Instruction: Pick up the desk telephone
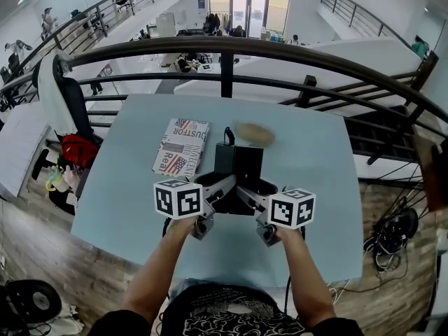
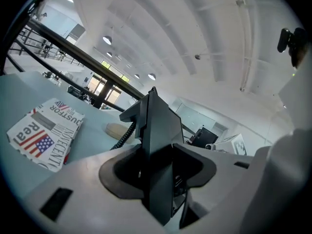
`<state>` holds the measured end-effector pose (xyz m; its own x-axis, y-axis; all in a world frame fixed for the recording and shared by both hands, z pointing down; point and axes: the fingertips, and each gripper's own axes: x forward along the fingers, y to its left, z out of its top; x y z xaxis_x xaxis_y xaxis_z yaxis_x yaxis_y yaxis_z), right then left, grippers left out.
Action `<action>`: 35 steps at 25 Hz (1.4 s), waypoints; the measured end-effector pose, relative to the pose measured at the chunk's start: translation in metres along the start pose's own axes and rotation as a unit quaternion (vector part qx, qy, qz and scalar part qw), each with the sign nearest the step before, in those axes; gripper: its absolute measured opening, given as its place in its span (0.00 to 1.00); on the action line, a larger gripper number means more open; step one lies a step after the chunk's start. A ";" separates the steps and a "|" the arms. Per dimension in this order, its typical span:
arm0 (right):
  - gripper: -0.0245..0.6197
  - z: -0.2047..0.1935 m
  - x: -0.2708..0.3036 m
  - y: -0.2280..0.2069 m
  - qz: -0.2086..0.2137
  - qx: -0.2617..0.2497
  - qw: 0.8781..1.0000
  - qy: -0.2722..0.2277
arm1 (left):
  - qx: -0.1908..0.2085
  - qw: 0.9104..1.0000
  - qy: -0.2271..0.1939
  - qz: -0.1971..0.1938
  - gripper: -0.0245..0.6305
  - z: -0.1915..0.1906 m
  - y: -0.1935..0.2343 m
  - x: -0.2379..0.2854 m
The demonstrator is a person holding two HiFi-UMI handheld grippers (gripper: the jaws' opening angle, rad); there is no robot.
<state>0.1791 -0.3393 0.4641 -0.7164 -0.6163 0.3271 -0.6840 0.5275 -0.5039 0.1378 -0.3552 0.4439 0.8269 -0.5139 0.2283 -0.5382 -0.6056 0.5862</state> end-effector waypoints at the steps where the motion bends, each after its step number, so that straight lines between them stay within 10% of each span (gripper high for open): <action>1: 0.45 0.005 0.000 0.005 -0.001 -0.005 1.000 -0.005 | 0.005 1.000 -0.004 -0.002 0.34 0.005 -0.002 -0.004; 35: 0.45 0.080 -0.018 0.107 -0.037 -0.125 0.985 -0.115 | 0.121 0.987 -0.082 -0.073 0.34 0.092 -0.063 -0.081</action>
<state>0.1302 -0.3186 0.3401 -0.6326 -0.7597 0.1508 -0.7663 0.5857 -0.2641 0.0893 -0.3310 0.3172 0.8719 -0.4895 0.0148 -0.4546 -0.7978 0.3961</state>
